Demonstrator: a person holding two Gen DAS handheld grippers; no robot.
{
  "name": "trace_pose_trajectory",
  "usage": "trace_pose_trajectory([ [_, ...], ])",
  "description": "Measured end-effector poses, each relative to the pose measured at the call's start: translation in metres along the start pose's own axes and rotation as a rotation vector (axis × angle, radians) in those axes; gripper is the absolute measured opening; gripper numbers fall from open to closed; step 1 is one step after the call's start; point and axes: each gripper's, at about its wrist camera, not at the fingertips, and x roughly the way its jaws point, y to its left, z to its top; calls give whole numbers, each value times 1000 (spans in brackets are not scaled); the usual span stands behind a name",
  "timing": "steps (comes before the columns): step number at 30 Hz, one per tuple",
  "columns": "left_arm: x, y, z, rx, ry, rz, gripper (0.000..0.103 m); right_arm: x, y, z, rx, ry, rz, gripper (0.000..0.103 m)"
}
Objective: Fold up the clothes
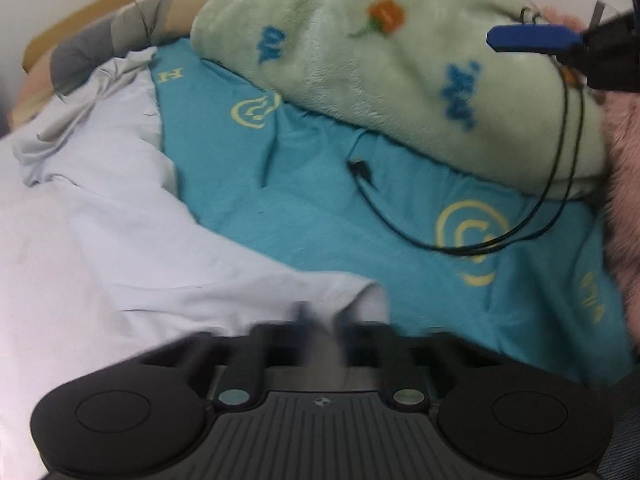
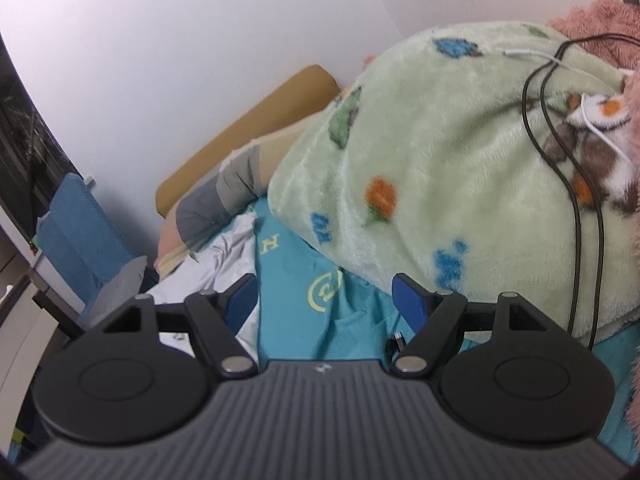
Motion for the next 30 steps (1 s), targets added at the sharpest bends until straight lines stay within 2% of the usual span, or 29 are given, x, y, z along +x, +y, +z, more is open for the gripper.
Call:
trace_pose_trajectory([
  [2, -19, 7, 1, -7, -35, -12, 2, 1, 1, -1, -8, 4, -2, 76],
  [5, -67, 24, 2, -31, -111, -42, 2, -2, 3, -2, -18, -1, 2, 76],
  [8, -122, 54, -6, -104, -170, -90, 2, -5, 7, -2, -30, -5, 5, 76],
  [10, -152, 79, -18, -181, -181, -115, 2, -5, 10, -3, -44, -2, 4, 76],
  [13, -178, 114, -43, -303, -133, -109, 0, -3, 20, -7, -78, 16, 4, 76],
  [17, -166, 146, -76, -477, 43, -95, 0, 0, 35, -15, -142, 40, 9, 76],
  [19, -158, 156, -83, -531, 84, -83, 0, 2, 42, -19, -175, 55, 10, 76],
  [20, -154, 161, -85, -554, 99, -77, 4, 3, 46, -22, -191, 62, 10, 76],
  [22, -145, 169, -82, -600, 104, -110, 23, 3, 51, -26, -208, 72, 14, 76],
  [23, -141, 172, -80, -622, 104, -133, 47, 3, 54, -28, -216, 77, 16, 76],
  [24, -133, 174, -77, -648, 108, -155, 63, 2, 56, -29, -223, 81, 18, 76],
  [26, -113, 176, -73, -704, 120, -195, 70, 2, 59, -32, -234, 85, 20, 76],
  [30, -67, 172, -70, -769, 196, -260, 70, 6, 60, -36, -241, 103, 7, 76],
])
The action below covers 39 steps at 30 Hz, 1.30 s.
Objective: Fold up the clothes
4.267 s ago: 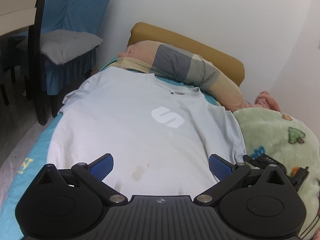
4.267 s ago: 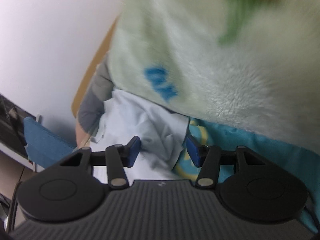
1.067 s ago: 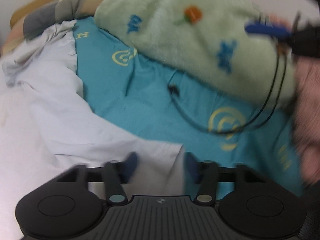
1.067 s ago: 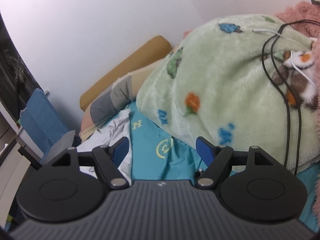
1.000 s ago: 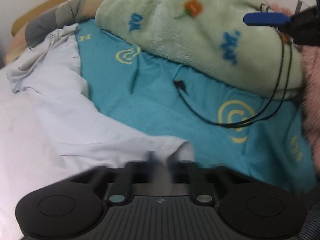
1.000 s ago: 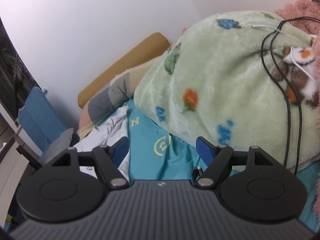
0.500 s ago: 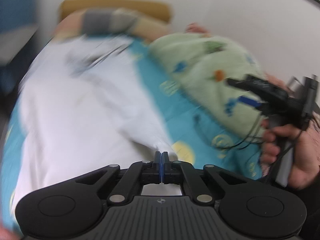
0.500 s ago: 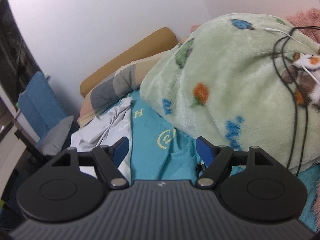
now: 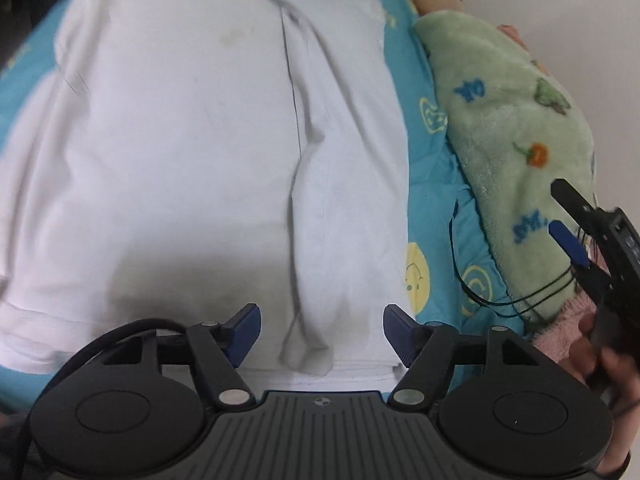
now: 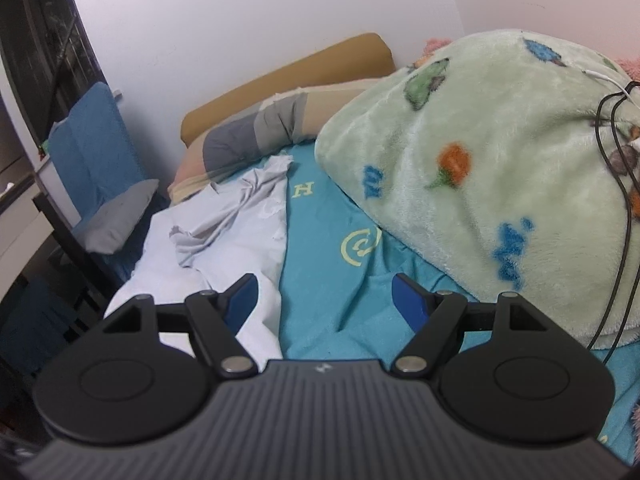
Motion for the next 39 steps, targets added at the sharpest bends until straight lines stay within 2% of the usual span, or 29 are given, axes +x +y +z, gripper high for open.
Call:
trace_pose_trajectory([
  [2, 16, -4, 3, 20, 33, -11, 65, 4, -2, -1, 9, 16, -2, 76],
  [4, 18, -8, -1, 53, 29, -27, 46, 6, -2, -3, 12, 25, -4, 76],
  [5, 19, -9, -3, 69, 26, -35, 23, 7, -1, -3, 11, 28, -5, 76],
  [6, 21, -11, -5, 86, 24, -43, 4, 8, 0, -4, 9, 31, -4, 76],
  [8, 18, -15, -11, 125, 10, -29, 2, 10, 2, -5, 3, 38, -1, 76],
  [12, -9, -11, -26, 206, -48, 147, 2, 10, 2, -4, -1, 34, 7, 75],
  [14, -15, 2, -27, 181, -41, 209, 2, 11, 3, -4, -6, 34, 13, 76],
  [15, -18, 6, -24, 163, -46, 215, 2, 11, 4, -4, -9, 34, 16, 75],
  [17, -23, 7, -20, 150, -63, 197, 7, 12, 6, -3, -14, 38, 22, 76],
  [19, -27, 4, -17, 148, -83, 178, 29, 11, 8, -4, -24, 36, 26, 75],
  [20, -28, 1, -16, 150, -93, 174, 45, 10, 9, -5, -30, 33, 25, 75],
  [23, -38, -16, -6, 205, -145, 204, 62, 7, 9, -5, -31, 18, 31, 75],
  [24, -41, -26, 1, 247, -173, 218, 72, 6, 9, -5, -21, 11, 36, 75],
  [26, -46, -45, 18, 328, -236, 241, 85, 4, 7, -4, 4, -3, 58, 75],
  [29, -53, -68, 43, 408, -327, 256, 86, 1, 6, -5, 39, -31, 107, 75],
  [33, -57, -78, 60, 415, -429, 239, 88, 4, 8, -4, 51, -47, 127, 72],
  [37, -72, -65, 60, 401, -493, 203, 89, 27, 30, 6, -44, 16, 98, 70],
  [39, -83, -55, 58, 411, -523, 207, 89, 49, 53, 14, -132, 70, 101, 70],
])
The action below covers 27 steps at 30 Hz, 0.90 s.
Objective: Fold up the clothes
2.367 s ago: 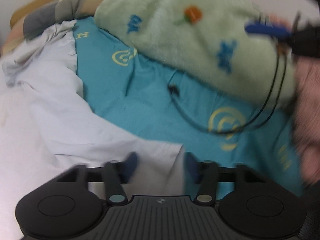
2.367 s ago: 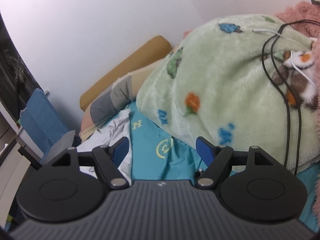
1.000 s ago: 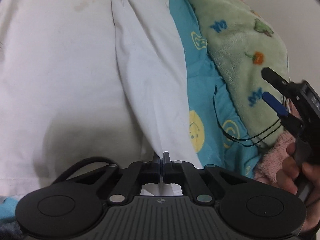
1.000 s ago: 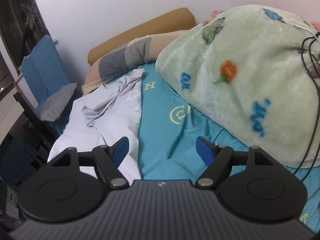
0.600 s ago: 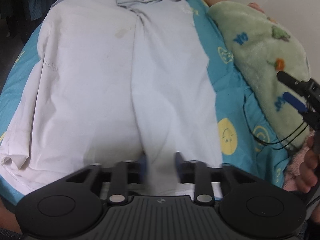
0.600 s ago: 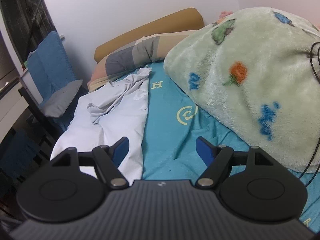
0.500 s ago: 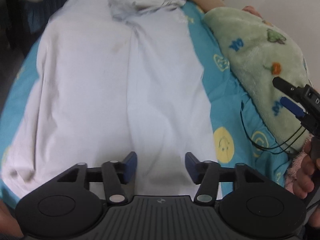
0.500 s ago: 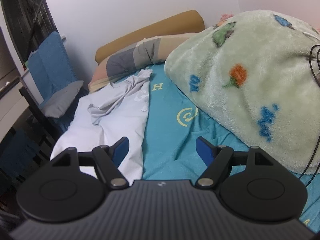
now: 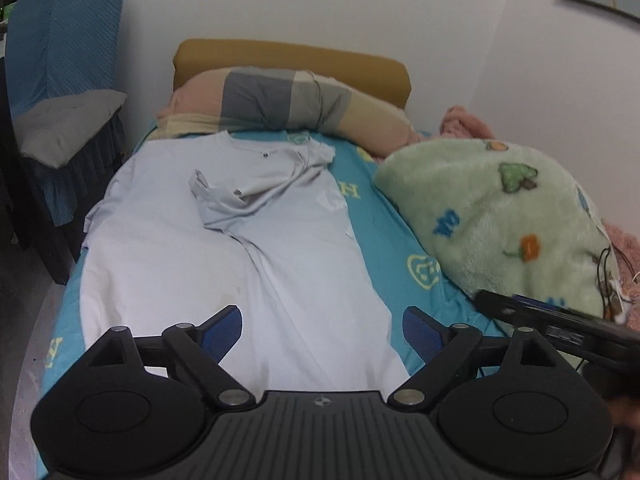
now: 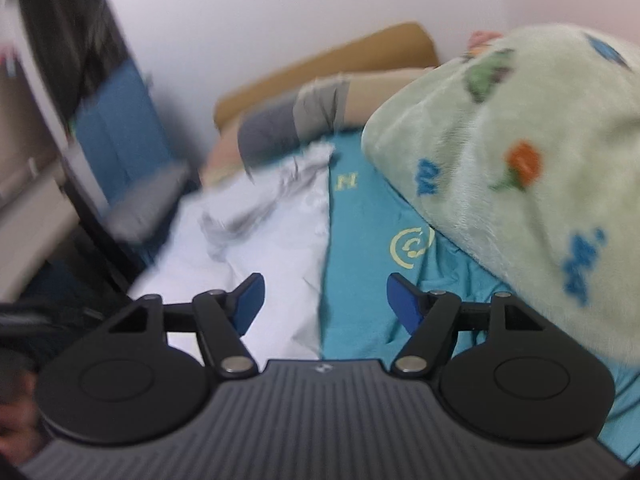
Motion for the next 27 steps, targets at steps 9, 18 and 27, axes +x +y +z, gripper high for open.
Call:
trace_pose_trajectory([
  [9, 5, 51, -2, -60, -51, 75, 90, 162, 106, 85, -264, 137, 98, 61],
  [18, 45, 111, -8, -272, -57, 80, 90, 328, 185, 92, -561, 255, 15, 53],
  [27, 54, 134, -10, -427, -68, 9, 90, 357, 195, 66, -700, 281, -64, 7],
])
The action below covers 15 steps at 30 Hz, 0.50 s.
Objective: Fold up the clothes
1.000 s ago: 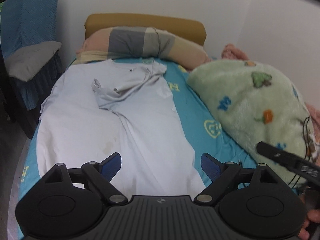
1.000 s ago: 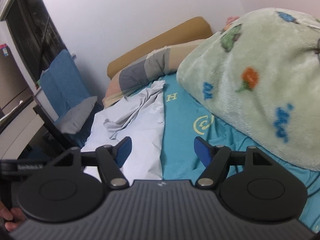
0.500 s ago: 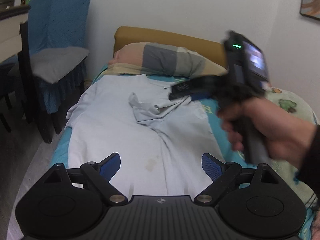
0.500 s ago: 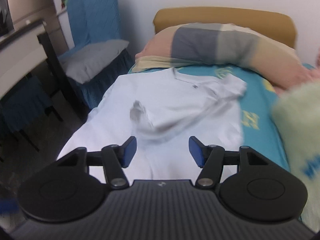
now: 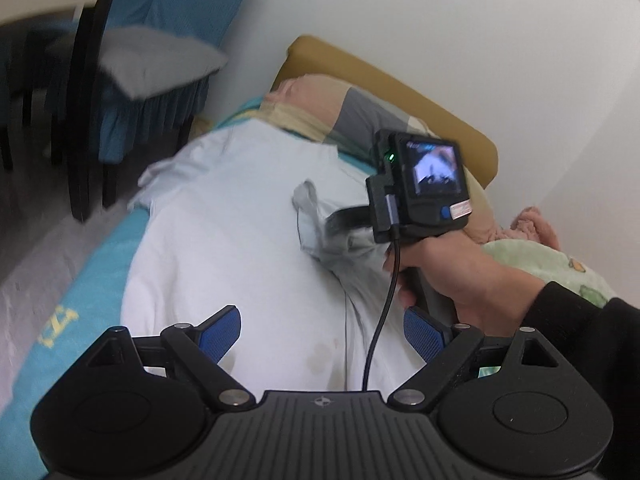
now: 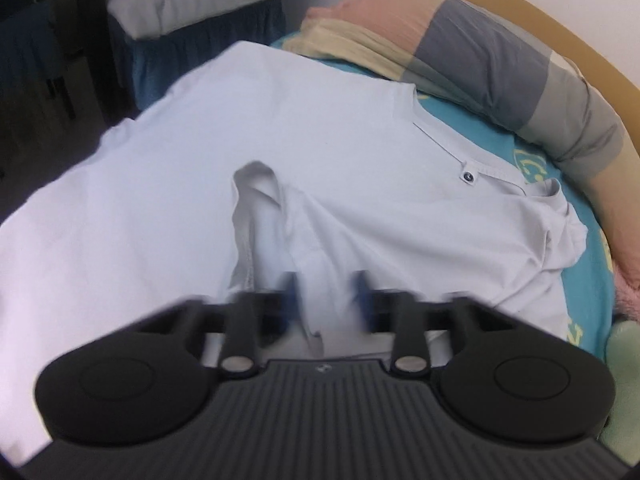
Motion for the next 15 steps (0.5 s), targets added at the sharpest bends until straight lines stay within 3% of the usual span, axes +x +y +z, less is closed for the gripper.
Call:
trace_pose_trajectory([
  [8, -9, 25, 2, -107, -23, 92, 90, -15, -22, 61, 46, -202, -150, 6],
  [12, -4, 38, 7, -144, -25, 148, 90, 5, -23, 91, 51, -226, -220, 7],
  [15, 2, 43, 9, -158, -22, 178, 90, 18, -22, 97, 66, -237, -196, 9],
])
